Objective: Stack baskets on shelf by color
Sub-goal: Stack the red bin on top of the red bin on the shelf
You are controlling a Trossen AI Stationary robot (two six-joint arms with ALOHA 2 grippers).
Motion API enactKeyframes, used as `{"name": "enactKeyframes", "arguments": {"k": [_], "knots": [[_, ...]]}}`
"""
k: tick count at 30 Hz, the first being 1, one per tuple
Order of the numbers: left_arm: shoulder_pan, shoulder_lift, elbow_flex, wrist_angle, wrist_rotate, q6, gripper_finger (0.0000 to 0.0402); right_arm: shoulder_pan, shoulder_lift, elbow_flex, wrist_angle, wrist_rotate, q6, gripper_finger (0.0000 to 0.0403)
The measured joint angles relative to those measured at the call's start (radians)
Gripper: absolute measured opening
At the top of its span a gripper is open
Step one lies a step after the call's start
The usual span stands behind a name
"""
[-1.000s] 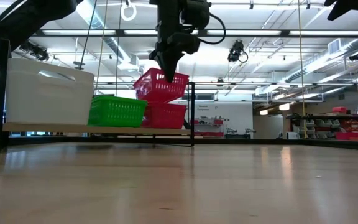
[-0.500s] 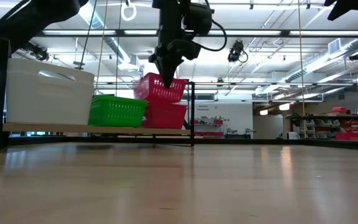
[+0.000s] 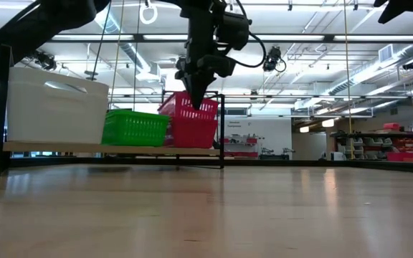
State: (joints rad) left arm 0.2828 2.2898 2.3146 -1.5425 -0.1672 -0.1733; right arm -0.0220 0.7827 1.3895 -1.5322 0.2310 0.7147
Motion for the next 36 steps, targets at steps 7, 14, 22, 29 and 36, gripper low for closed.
{"name": "enactKeyframes", "arguments": {"k": [7, 14, 22, 29, 36], "knots": [[0.013, 0.0, 0.0, -0.001, -0.004, -0.013, 0.005, 0.0, 0.0, 0.0, 0.0, 0.0, 0.001, 0.024], [0.011, -0.001, 0.0, -0.028, -0.004, 0.005, 0.0075, 0.0, 0.0, 0.0, 0.0, 0.003, 0.0, 0.024], [0.002, -0.045, 0.004, -0.028, 0.039, 0.001, 0.0099, 0.0, 0.0, 0.0, 0.0, 0.008, -0.008, 0.024], [-0.006, -0.05, 0.003, -0.025, 0.114, 0.001, 0.0107, 0.0, 0.0, 0.0, 0.0, 0.029, -0.008, 0.024], [-0.004, -0.045, 0.002, 0.002, 0.02, 0.019, 0.0108, 0.0, 0.0, 0.0, 0.0, 0.015, -0.001, 0.024]]}}
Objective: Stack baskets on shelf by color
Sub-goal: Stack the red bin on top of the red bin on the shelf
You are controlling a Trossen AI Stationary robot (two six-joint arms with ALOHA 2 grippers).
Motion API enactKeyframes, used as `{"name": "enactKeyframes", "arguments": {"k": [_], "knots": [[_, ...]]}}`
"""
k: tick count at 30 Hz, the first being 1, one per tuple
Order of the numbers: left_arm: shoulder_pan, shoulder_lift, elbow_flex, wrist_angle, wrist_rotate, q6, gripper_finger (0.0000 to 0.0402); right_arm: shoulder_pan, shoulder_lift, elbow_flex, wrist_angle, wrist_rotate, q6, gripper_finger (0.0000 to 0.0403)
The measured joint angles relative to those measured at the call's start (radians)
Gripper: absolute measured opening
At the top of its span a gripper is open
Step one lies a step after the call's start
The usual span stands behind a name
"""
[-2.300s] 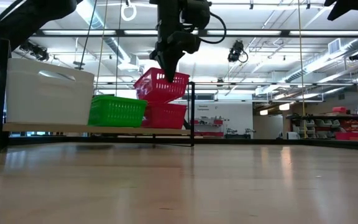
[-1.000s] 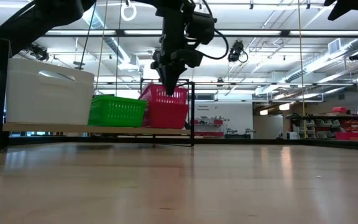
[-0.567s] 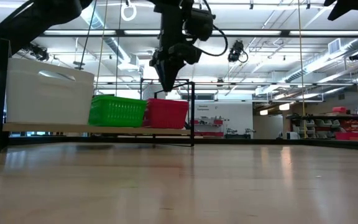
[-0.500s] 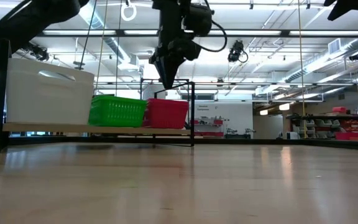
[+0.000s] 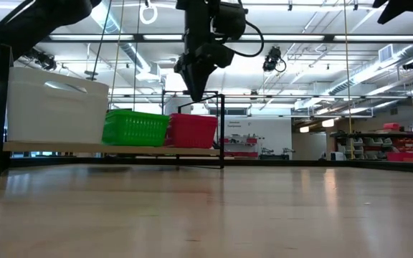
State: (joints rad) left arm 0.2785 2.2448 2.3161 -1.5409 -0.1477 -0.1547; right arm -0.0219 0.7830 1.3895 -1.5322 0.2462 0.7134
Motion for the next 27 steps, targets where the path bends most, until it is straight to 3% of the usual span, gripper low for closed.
{"name": "enactKeyframes", "arguments": {"k": [5, 13, 17, 27], "knots": [[0.0, 0.0, 0.0, -0.007, 0.037, 0.023, 0.0125, 0.0, 0.0, 0.0, 0.0, -0.005, 0.001, 0.024], [0.008, 0.0, 0.0, -0.01, 0.02, -0.044, 0.0229, 0.0, 0.0, 0.0, 0.0, -0.006, 0.001, 0.024], [0.015, 0.016, -0.001, -0.028, 0.046, -0.043, 0.0261, 0.0, 0.0, 0.0, 0.0, -0.013, 0.001, 0.024], [0.02, 0.054, 0.0, -0.033, 0.07, -0.035, 0.0256, 0.0, 0.0, 0.0, -0.001, -0.034, 0.021, 0.024]]}}
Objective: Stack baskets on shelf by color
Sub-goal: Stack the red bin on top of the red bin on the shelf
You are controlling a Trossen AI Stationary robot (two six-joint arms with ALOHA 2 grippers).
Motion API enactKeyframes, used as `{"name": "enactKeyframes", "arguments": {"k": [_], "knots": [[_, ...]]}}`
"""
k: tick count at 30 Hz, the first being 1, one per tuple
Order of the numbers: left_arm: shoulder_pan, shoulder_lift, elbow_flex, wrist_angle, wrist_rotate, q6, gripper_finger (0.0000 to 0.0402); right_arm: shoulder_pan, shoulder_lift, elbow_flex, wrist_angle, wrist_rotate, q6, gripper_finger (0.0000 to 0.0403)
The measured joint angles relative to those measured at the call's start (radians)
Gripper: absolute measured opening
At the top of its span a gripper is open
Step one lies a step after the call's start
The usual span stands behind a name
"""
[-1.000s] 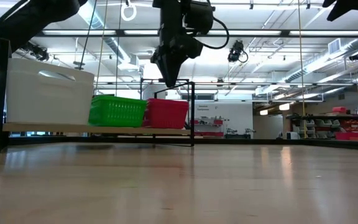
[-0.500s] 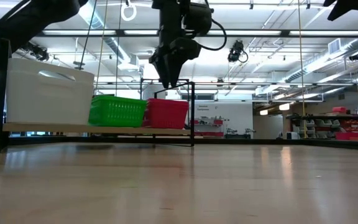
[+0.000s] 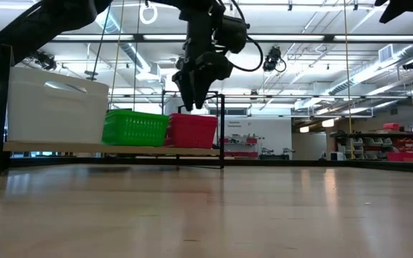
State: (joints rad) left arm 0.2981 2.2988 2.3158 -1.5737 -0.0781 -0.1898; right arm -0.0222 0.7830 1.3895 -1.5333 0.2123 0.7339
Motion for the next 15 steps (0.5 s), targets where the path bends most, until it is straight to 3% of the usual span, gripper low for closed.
{"name": "enactKeyframes", "arguments": {"k": [15], "knots": [[0.009, 0.026, 0.0, 0.003, -0.002, 0.047, 0.0169, 0.0, 0.0, 0.0, -0.003, 0.0, 0.019, 0.024]]}}
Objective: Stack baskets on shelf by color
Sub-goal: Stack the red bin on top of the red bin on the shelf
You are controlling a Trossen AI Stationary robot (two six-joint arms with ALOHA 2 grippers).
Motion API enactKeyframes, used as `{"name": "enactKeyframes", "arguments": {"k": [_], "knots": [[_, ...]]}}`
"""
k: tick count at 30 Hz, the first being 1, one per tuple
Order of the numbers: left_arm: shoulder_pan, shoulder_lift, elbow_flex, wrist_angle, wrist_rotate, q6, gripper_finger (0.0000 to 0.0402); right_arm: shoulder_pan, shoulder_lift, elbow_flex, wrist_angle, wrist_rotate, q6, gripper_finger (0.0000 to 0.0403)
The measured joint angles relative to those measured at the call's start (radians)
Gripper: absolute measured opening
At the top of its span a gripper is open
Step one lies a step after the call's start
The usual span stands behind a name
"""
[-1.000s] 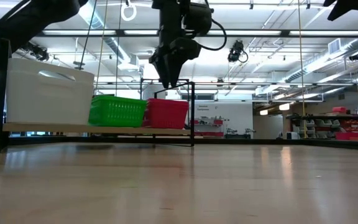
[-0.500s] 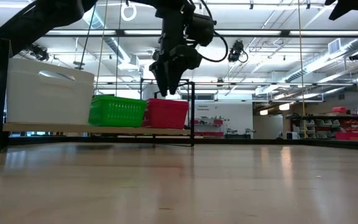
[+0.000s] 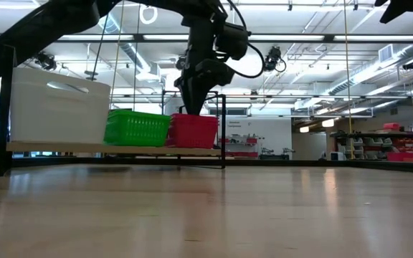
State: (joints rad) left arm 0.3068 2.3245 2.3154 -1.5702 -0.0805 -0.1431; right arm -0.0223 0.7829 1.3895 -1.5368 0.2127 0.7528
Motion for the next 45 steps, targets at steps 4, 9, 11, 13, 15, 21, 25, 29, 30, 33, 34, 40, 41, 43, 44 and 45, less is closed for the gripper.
{"name": "enactKeyframes", "arguments": {"k": [4, 9, 11, 13, 15, 21, 25, 29, 30, 33, 34, 40, 41, 43, 44, 45], "knots": [[-0.001, 0.0, 0.0, 0.003, 0.006, 0.003, 0.013, 0.0, 0.0, 0.0, 0.0, 0.003, 0.0, 0.024], [-0.004, 0.0, 0.0, 0.009, 0.007, 0.01, 0.0083, 0.0, 0.0, 0.0, 0.0, 0.004, 0.0, 0.024], [-0.002, 0.0, 0.0, 0.009, 0.007, 0.006, 0.0064, 0.0, 0.0, 0.0, 0.0, 0.004, 0.0, 0.024], [-0.002, 0.0, 0.0, 0.009, 0.007, -0.003, 0.0047, 0.0, 0.0, 0.0, 0.0, 0.004, 0.003, 0.024], [-0.002, 0.0, 0.0, 0.009, 0.007, -0.014, 0.0031, 0.0, 0.0, 0.0, 0.0, 0.004, 0.003, 0.024], [-0.001, 0.0, 0.001, 0.024, 0.009, -0.081, 0.0006, 0.0, 0.0, 0.0, 0.0, 0.005, 0.004, 0.024], [0.0, 0.0, 0.001, 0.04, 0.008, -0.125, 0.0006, 0.0, 0.0, 0.0, 0.0, 0.005, 0.004, 0.024], [0.0, 0.0, 0.001, 0.051, 0.008, -0.135, 0.0009, 0.0, 0.0, 0.0, 0.0, 0.005, 0.004, 0.024], [0.0, 0.0, 0.001, 0.051, 0.008, -0.135, 0.0008, 0.0, 0.0, 0.0, 0.0, 0.004, 0.004, 0.024], [0.003, 0.0, 0.001, 0.051, 0.009, -0.139, 0.0006, 0.0, 0.0, 0.0, 0.0, 0.003, 0.004, 0.024], [0.004, 0.0, 0.001, 0.05, 0.009, -0.144, 0.0005, 0.0, 0.0, 0.0, 0.0, 0.003, 0.004, 0.024], [0.017, 0.0, 0.001, 0.051, 0.006, -0.168, 0.0017, 0.0, 0.0, 0.0, 0.0, 0.002, 0.004, 0.024], [0.018, 0.0, 0.001, 0.05, 0.006, -0.169, 0.0018, 0.0, 0.0, 0.0, 0.0, 0.002, 0.004, 0.024], [0.022, 0.0, 0.001, 0.05, 0.007, -0.17, 0.0016, 0.0, 0.0, 0.0, 0.0, 0.002, 0.004, 0.024], [0.022, 0.0, 0.001, 0.05, 0.006, -0.169, 0.0014, 0.0, 0.0, 0.0, 0.0, 0.002, 0.004, 0.024], [0.023, 0.0, 0.001, 0.05, 0.006, -0.167, 0.0012, 0.0, 0.0, 0.0, 0.0, 0.002, 0.004, 0.024]]}}
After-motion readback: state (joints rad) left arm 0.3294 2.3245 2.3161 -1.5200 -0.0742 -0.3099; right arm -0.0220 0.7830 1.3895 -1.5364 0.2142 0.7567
